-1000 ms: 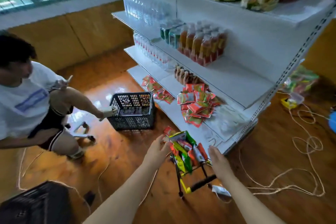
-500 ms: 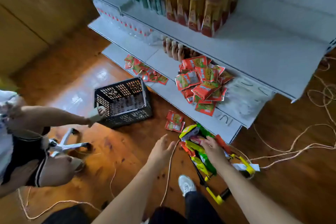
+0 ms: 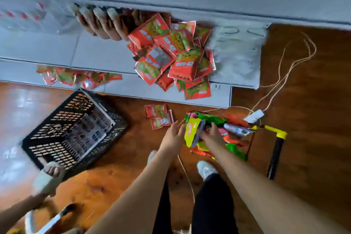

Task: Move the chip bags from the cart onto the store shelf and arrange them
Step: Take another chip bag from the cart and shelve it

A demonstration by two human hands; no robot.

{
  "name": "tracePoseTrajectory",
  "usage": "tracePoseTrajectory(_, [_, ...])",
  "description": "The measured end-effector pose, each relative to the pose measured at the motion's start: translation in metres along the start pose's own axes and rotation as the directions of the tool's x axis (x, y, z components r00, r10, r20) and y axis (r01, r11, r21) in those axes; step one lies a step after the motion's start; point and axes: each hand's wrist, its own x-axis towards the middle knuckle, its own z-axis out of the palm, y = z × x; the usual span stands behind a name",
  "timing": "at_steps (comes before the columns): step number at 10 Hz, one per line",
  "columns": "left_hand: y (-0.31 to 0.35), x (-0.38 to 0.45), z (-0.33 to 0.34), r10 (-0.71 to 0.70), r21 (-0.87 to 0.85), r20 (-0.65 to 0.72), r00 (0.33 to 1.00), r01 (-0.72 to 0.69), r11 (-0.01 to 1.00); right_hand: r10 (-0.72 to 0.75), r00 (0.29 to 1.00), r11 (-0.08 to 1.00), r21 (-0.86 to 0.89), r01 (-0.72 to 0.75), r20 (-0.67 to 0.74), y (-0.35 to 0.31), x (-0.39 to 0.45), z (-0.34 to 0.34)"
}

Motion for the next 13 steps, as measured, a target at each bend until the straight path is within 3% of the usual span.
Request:
tracePoseTrajectory(2, [-0.027,0.084,0.017,-0.068,-0.032,0.172,0.983,0.075,0.997,-0.078,0.940,0.977,-0.212,0.006,-0.332,0.019,0.064,0.064])
tracePoseTrajectory(3, [-0.043,0.104,0.028,-0.108,-0.048,0.269,0.957,0.125,0.991,-0.058,0.916,0.944,-0.321,-0.079,-0.397,0.014,0.079,0.072])
tracePoseTrajectory(5, [-0.054,0.112,0.034,-0.160,0.093,0.336,0.928,0.136,0.986,-0.038,0.891,0.921,-0.361,-0.145,-0.453,0.014,0.062,0.066])
tracePoseTrajectory(7, [-0.029,0.079,0.018,-0.074,0.184,0.367,0.927,0.005,0.983,-0.153,0.887,0.958,-0.285,0.026,-0.436,0.020,-0.003,0.051])
tracePoseTrajectory(9, [0.009,0.032,-0.001,0.007,0.348,0.375,0.927,-0.147,0.926,-0.202,0.865,0.942,-0.332,0.044,-0.459,0.007,-0.058,0.016])
tracePoseTrajectory(10, [0.038,-0.002,-0.011,0.090,0.615,0.370,0.925,-0.316,0.722,-0.263,0.847,0.919,-0.386,0.075,-0.462,0.001,-0.087,-0.011])
tracePoseTrajectory(11, [0.085,-0.048,-0.018,0.284,0.764,0.395,0.874,-0.484,0.426,-0.360,0.830,0.871,-0.472,0.136,-0.426,-0.011,-0.127,-0.056])
tracePoseTrajectory(12, [0.138,-0.095,-0.020,0.417,0.749,0.510,0.753,-0.626,0.216,-0.488,0.811,0.805,-0.525,0.275,-0.324,-0.024,-0.180,-0.114])
tracePoseTrajectory(13, [0.189,-0.142,-0.013,0.431,0.665,0.637,0.639,-0.738,0.112,-0.559,0.773,0.805,-0.421,0.419,-0.300,-0.028,-0.242,-0.174])
